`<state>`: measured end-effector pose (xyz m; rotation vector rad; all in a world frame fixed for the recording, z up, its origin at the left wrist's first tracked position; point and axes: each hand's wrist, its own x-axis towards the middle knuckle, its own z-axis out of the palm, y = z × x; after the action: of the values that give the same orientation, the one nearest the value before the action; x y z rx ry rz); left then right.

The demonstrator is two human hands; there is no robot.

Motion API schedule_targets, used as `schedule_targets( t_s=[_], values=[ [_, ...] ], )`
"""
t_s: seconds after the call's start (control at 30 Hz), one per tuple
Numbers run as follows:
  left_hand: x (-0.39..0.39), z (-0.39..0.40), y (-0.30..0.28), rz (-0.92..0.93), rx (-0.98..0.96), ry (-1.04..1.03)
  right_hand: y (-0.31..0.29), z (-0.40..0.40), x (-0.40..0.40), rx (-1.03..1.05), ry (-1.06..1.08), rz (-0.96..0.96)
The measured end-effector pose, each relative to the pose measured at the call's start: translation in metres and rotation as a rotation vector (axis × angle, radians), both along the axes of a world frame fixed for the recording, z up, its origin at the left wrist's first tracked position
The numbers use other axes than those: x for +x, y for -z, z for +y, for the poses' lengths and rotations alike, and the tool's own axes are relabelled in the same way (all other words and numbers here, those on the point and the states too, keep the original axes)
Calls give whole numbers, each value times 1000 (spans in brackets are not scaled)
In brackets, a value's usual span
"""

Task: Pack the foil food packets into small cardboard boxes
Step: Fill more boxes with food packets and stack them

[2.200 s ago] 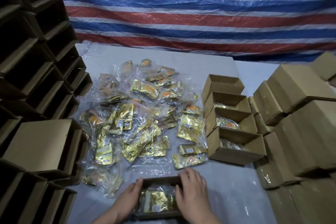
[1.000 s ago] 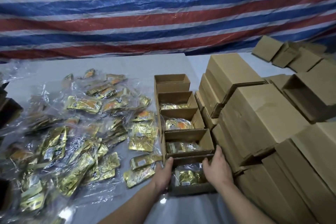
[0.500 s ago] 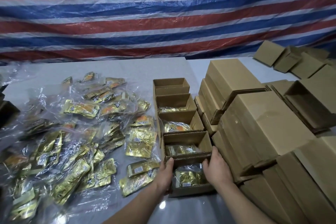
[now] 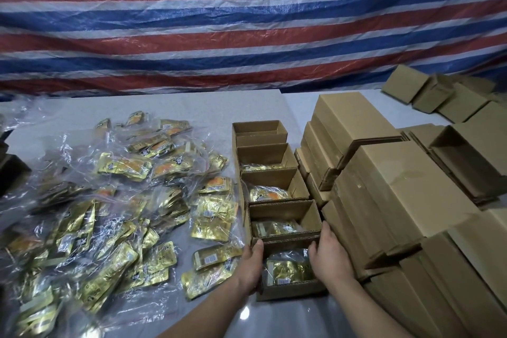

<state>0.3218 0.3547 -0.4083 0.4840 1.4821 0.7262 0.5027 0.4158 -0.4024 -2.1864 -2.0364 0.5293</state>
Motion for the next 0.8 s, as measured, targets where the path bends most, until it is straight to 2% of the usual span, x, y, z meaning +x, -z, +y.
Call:
schedule_targets(
  t_s=[0.1, 0.27, 0.47, 0.63, 0.8],
  values=[
    [-1, -5, -5, 28, 0, 32, -1, 0, 1, 15, 9, -5],
    [-14, -8, -15, 11, 10, -4, -6, -4, -7, -5, 15, 41],
    [-54, -20, -41, 57, 69, -80, -22, -13, -20, 74, 17, 77],
    [-108, -45, -61, 163, 139, -80, -31, -22, -46, 92, -54, 8],
    [-165, -75, -84, 303, 192, -126, -45, -36, -105, 124, -129, 2]
  ],
)
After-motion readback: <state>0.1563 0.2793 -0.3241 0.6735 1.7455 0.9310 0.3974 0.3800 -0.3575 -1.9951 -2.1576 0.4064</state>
